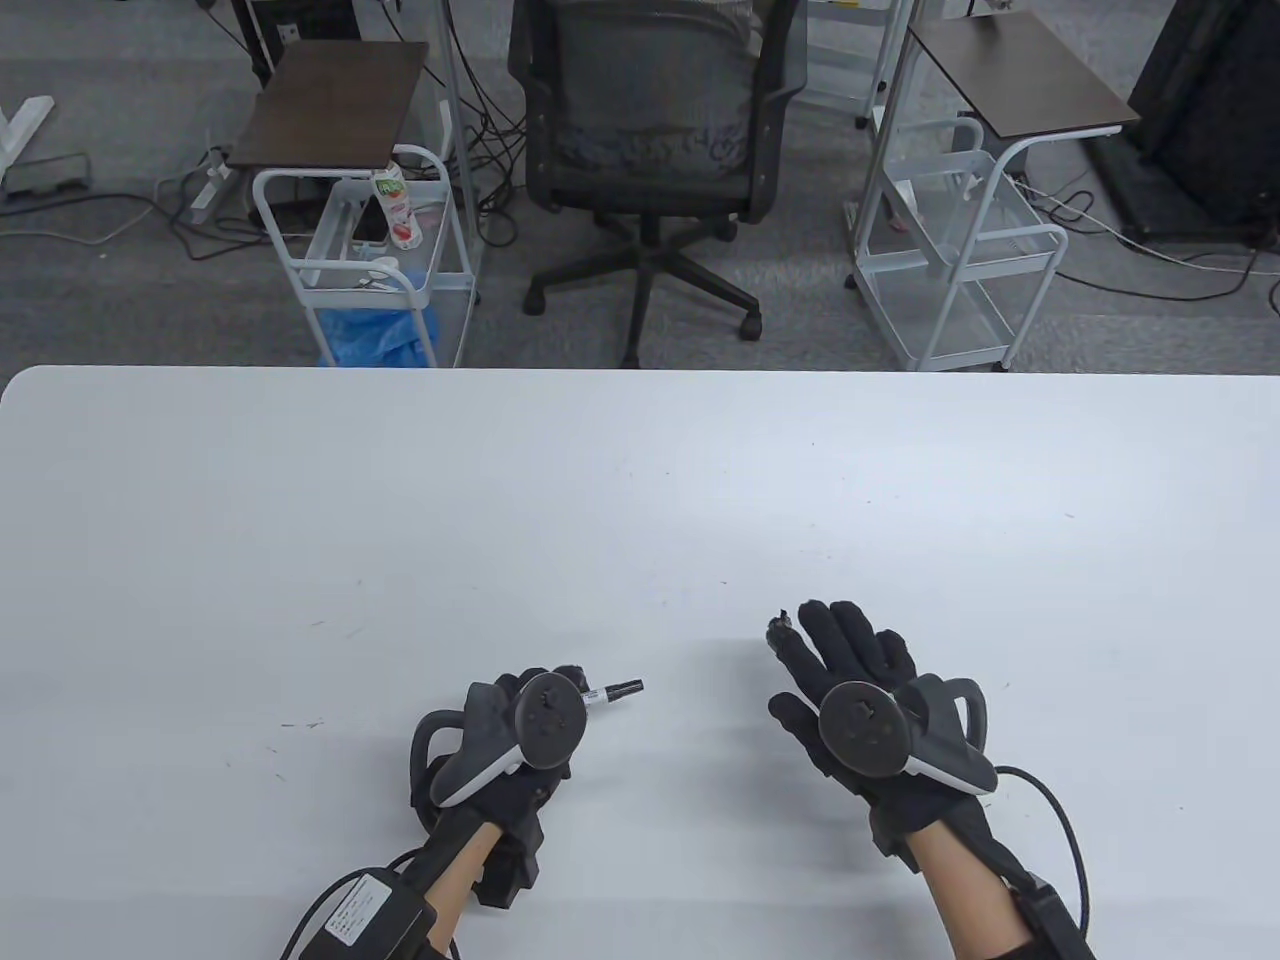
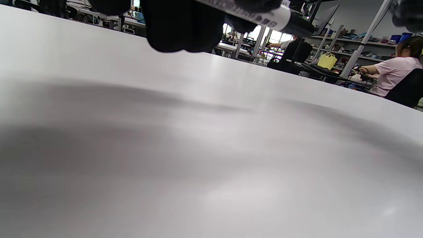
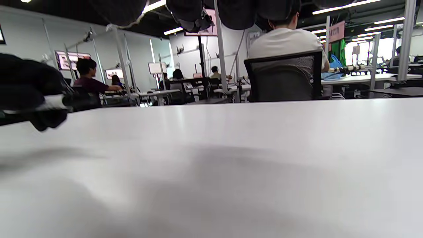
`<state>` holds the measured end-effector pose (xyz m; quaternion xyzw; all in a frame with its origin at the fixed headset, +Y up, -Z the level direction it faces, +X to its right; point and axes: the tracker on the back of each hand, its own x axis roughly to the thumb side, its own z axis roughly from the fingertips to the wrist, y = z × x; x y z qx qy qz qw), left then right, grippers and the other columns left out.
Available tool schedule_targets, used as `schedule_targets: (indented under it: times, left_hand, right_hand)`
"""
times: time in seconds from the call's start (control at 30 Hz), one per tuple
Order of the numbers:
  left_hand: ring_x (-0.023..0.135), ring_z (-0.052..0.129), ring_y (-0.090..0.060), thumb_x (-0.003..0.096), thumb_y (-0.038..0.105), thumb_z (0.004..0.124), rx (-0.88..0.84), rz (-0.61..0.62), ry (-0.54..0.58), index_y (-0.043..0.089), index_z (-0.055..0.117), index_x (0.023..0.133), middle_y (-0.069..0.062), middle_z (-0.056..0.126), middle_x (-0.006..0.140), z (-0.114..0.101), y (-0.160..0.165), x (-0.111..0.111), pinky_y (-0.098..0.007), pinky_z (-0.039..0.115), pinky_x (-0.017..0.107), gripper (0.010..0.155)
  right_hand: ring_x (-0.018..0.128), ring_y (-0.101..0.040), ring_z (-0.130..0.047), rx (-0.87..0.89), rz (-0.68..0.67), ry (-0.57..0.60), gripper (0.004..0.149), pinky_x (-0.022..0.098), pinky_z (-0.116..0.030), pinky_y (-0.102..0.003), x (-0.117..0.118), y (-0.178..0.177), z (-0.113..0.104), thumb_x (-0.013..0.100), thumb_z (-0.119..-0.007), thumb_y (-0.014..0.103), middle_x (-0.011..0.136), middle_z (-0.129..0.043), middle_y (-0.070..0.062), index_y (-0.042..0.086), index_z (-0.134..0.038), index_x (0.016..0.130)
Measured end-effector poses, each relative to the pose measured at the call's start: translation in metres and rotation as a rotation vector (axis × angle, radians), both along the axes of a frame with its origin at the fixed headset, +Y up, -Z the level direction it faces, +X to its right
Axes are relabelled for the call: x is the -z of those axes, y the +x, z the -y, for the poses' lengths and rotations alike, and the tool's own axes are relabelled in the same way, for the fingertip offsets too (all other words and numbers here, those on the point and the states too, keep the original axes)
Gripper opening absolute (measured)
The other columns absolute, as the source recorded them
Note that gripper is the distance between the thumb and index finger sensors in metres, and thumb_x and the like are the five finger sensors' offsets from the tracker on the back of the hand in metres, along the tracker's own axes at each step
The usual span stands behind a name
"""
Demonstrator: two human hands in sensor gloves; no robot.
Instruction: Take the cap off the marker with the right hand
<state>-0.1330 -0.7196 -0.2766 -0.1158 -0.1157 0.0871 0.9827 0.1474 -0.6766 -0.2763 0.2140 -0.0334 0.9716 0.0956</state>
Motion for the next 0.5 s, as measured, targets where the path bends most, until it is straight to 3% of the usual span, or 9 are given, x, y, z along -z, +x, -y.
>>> schedule_targets:
  times: [0.13,0.3,0.5]
  left_hand:
    - [0.087,0.077,-0.026,0.0565,0.033,0.063,-0.001,0.022,-0.011,0.017,0.060,0.108,-0.004,0.077,0.099,-0.001,0.006,-0.004,-0.053,0.057,0.077,0.054]
    - [0.085,0.079,-0.025,0.0555,0.035,0.065,0.009,0.073,-0.030,0.017,0.063,0.106,-0.003,0.079,0.097,0.000,0.014,-0.009,-0.053,0.059,0.077,0.054]
    - [0.084,0.080,-0.025,0.0550,0.035,0.067,-0.034,0.111,-0.063,0.015,0.066,0.105,-0.004,0.081,0.096,-0.001,0.019,-0.012,-0.053,0.060,0.076,0.054]
  right_hand:
    - [0.108,-0.050,-0.044,0.044,-0.053,-0.024,0.069,0.074,-0.048,-0.067,0.000,-0.033,-0.002,0.059,-0.055,0.049,0.125,-0.042,-0.026,0.018,-0.042,0.119]
    - [0.105,-0.047,-0.056,-0.032,-0.165,-0.138,0.068,0.072,-0.057,-0.061,-0.001,-0.079,0.028,0.060,-0.053,0.047,0.123,-0.044,-0.027,0.017,-0.039,0.119]
    - [0.093,-0.040,-0.075,-0.089,-0.232,-0.184,0.064,0.064,-0.070,-0.051,-0.006,-0.091,0.049,0.060,-0.053,0.041,0.115,-0.063,-0.025,0.015,-0.043,0.117]
